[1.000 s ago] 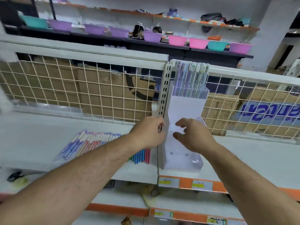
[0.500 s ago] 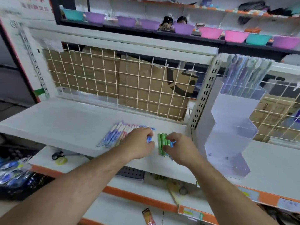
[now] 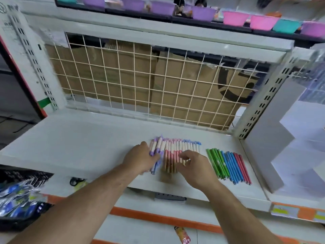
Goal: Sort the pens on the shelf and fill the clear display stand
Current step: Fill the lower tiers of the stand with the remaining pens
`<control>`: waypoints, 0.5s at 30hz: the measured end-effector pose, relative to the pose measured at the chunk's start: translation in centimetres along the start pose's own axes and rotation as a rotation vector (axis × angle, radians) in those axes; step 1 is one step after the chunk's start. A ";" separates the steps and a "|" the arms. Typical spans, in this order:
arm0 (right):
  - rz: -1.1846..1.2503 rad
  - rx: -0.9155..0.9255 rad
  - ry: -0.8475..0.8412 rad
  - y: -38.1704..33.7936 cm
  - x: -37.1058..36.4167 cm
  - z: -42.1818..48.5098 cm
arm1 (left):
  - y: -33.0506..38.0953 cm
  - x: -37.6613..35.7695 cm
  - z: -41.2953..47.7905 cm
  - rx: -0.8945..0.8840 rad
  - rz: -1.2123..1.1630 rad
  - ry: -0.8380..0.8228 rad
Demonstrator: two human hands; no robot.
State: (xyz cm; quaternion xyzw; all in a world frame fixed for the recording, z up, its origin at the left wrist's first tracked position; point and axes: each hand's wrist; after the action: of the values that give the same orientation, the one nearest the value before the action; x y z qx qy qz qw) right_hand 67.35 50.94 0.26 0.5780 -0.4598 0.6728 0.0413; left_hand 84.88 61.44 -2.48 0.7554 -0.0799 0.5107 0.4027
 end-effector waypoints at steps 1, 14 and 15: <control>0.007 -0.008 0.009 -0.3 -0.2 0.3 | -0.1 -0.2 0.4 0.025 -0.009 -0.019; 0.108 -0.105 0.007 -2.0 -2.4 2.8 | -1.5 -0.4 3.4 0.108 0.054 -0.030; 0.110 -0.101 0.005 -2.1 -2.6 2.8 | -1.5 -0.5 3.6 0.109 0.051 -0.029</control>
State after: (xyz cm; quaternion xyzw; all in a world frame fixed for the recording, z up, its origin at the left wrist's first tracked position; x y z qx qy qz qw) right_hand 71.54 51.54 -0.92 0.5476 -0.5241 0.6513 0.0348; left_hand 88.00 59.86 -4.24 0.7813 -0.0770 0.5133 0.3466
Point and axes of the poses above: each hand's wrist, its own z-axis towards the middle knuckle, its own x-axis out of the back of the hand, y = z × x, and after that the axes turned 4 degrees about -y, right-handed
